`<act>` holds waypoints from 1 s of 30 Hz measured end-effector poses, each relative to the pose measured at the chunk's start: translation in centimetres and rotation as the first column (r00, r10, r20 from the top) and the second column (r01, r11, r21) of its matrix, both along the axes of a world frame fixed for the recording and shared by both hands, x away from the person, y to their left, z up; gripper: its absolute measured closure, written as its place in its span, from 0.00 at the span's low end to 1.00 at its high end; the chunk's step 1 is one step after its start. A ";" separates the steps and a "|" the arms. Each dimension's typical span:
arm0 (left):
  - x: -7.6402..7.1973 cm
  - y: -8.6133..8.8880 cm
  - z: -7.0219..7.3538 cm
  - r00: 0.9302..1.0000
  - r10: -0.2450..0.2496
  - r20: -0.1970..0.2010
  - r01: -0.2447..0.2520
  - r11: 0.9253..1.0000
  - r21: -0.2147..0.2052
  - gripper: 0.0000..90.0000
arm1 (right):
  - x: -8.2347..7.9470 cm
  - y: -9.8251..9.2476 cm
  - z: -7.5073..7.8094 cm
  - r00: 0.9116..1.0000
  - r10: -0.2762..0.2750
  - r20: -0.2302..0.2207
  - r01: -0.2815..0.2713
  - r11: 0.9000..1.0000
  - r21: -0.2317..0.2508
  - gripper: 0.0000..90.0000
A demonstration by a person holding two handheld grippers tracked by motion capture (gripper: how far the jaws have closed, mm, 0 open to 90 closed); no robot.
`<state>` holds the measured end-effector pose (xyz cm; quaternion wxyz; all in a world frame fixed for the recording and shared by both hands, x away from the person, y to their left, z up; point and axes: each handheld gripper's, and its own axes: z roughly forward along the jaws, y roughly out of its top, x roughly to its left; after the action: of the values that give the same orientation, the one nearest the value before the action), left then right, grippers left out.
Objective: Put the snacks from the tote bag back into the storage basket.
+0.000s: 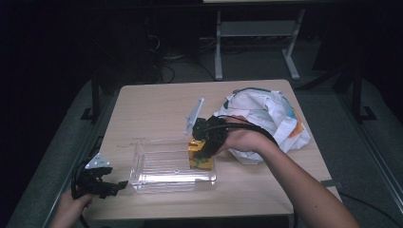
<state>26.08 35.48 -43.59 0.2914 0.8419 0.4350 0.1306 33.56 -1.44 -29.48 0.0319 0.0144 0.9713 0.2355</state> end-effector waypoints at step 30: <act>0.0 -0.1 0.0 1.000 0.002 -0.006 -0.002 1.000 -0.002 0.15 | -1.5 0.1 -2.8 0.998 0.066 -0.001 -0.066 0.997 -0.046 0.58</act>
<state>26.04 35.34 -43.64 0.2905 0.8418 0.4367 0.1278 32.03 -1.35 -32.28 0.0248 -0.0183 0.9763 0.2140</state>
